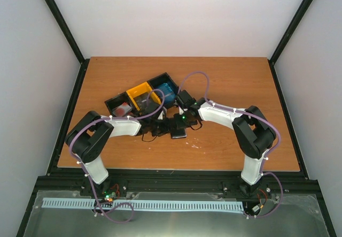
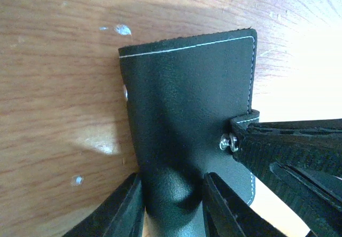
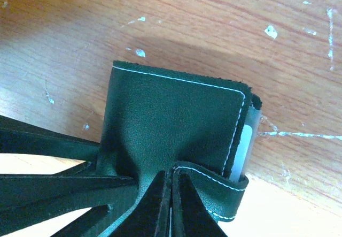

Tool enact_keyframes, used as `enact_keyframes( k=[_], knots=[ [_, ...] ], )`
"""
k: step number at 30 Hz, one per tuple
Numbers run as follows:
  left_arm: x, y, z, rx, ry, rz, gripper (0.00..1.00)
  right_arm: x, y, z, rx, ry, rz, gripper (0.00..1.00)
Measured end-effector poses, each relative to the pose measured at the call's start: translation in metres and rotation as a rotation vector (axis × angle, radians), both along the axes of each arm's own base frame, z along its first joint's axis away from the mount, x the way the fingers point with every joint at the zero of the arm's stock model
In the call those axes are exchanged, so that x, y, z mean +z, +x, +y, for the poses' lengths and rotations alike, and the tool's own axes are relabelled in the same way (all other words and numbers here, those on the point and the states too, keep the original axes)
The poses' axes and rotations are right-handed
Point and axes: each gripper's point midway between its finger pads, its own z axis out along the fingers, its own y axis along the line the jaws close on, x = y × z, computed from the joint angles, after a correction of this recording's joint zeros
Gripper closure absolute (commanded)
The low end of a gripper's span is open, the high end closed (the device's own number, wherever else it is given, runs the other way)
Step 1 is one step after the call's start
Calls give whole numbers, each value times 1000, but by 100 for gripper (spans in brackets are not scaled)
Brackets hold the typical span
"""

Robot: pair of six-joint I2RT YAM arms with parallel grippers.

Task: Put the credit cards into the card holder
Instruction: Close the card holder at the center of the board.

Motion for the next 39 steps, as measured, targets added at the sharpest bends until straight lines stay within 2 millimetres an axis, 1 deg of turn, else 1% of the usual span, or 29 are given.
enact_keyframes(
  k=[18, 39],
  knots=[
    [1, 2, -1, 0, -5, -6, 68, -2, -5, 3, 41, 6, 12, 97],
    [-2, 1, -1, -1, -4, 0, 69, -6, -5, 5, 32, 10, 29, 97]
  ],
)
